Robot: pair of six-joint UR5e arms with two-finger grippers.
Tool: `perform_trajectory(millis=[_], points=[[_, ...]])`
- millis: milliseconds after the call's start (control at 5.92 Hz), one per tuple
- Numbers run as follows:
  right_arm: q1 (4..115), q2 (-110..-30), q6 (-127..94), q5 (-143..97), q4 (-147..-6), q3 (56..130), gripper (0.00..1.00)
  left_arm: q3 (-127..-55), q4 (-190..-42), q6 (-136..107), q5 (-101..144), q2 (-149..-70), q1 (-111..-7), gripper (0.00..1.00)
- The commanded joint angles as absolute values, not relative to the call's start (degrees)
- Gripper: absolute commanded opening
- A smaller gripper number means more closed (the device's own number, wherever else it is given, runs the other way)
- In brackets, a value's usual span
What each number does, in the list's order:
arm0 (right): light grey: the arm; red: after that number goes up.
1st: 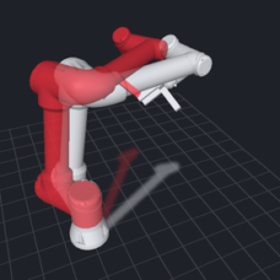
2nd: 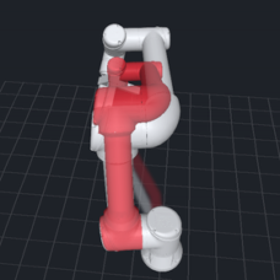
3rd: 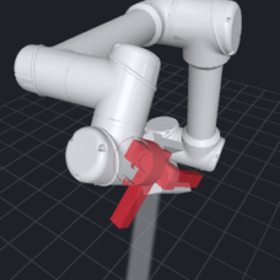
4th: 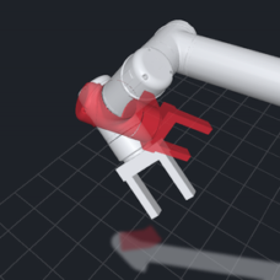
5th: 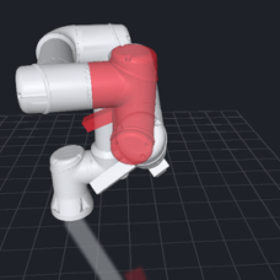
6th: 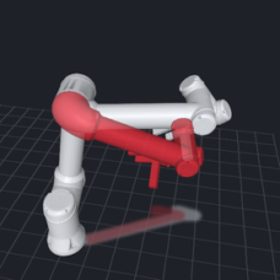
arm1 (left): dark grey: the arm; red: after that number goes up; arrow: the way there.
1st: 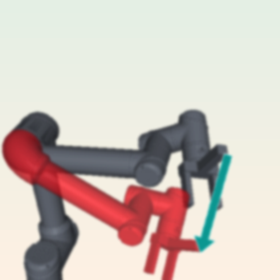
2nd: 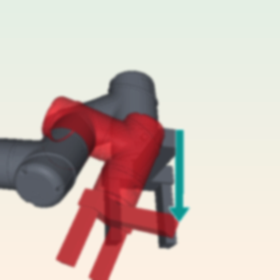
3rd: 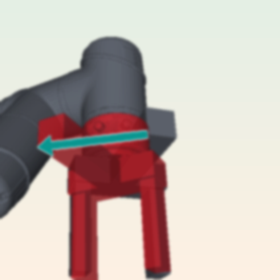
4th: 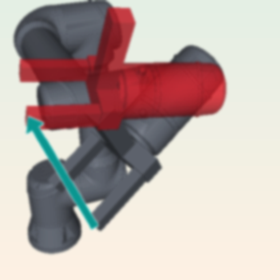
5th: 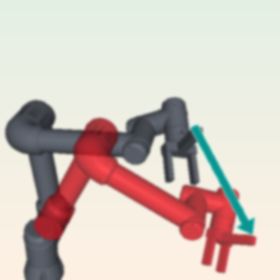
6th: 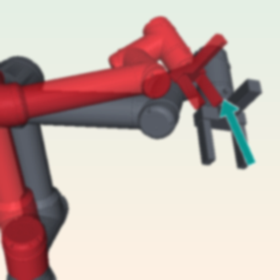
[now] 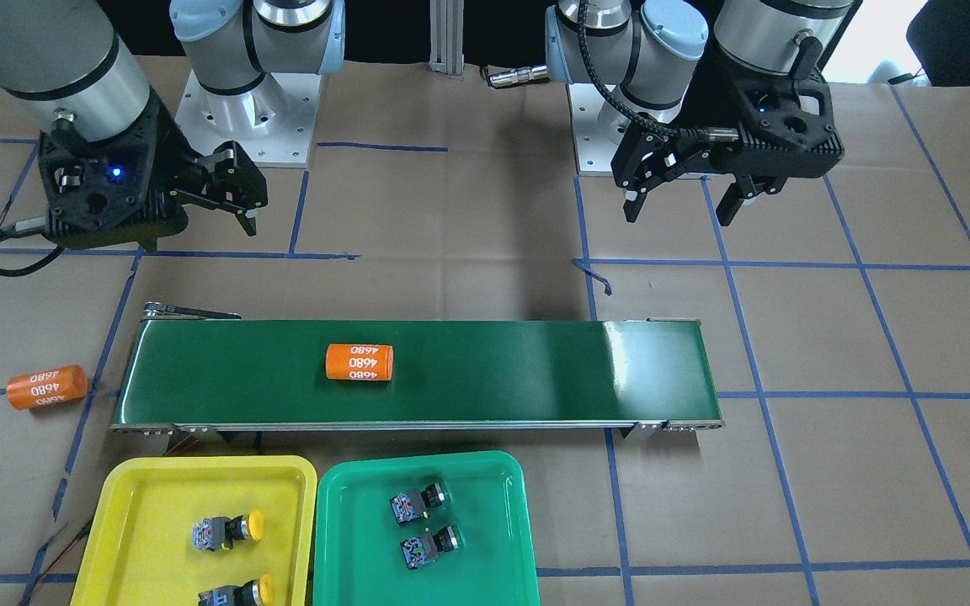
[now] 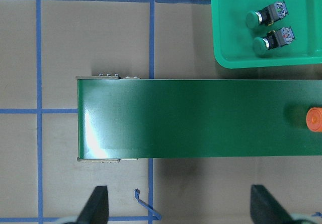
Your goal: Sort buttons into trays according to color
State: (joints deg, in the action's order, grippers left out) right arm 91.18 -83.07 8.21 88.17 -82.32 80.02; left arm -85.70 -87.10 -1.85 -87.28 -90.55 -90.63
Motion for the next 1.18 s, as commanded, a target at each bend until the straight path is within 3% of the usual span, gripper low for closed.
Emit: perform_trajectory(millis=[0,1013], points=[[89.4,-84.2,6.5,88.9,-83.4,81.4,1.00,-86.0,-85.5,-1.5,-87.3,-90.6,-91.2,0.99],[89.5,-86.3,-4.5,89.7,-82.1,80.2,1.00,-88.5,-84.7,-1.4,-87.4,-88.8,-90.9,0.99]])
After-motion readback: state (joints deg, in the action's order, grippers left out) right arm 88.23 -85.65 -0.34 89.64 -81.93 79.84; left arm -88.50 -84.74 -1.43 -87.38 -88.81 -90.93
